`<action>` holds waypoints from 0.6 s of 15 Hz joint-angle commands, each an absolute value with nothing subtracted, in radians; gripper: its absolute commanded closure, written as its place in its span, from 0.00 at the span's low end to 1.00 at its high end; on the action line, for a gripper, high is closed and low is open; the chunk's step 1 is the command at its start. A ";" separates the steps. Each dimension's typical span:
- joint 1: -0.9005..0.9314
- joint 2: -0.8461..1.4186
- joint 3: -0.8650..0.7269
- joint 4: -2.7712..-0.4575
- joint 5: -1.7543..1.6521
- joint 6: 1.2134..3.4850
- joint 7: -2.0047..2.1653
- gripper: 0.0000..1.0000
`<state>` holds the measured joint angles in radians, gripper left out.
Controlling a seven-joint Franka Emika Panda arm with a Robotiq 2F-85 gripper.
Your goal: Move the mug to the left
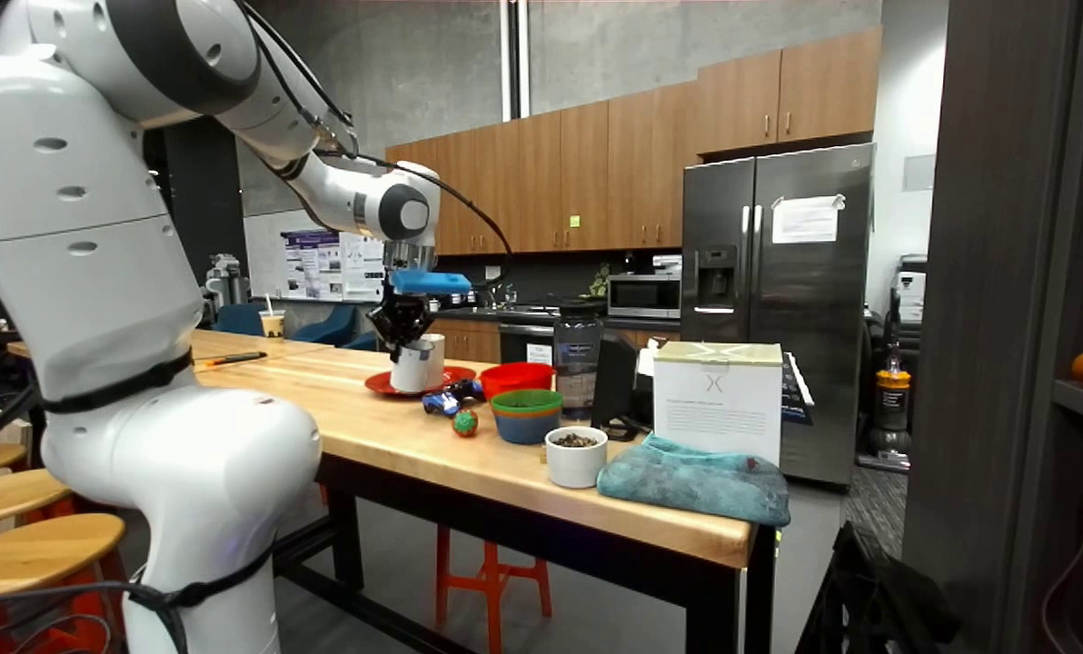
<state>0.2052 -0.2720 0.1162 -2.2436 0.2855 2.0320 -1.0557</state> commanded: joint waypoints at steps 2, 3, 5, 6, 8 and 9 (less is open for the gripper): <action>0.229 -0.318 0.100 -2.355 0.322 2.183 -1.104 0.98; 0.233 -0.318 0.100 -2.364 0.316 2.195 -1.113 0.98; 0.236 -0.320 0.102 -2.373 0.284 2.211 -1.131 0.98; 0.234 -0.321 0.102 -2.367 0.260 2.198 -1.137 0.98; 0.222 -0.323 0.103 -2.347 0.184 2.175 -1.147 0.98; 0.218 -0.325 0.101 -2.340 0.150 2.173 -1.150 0.98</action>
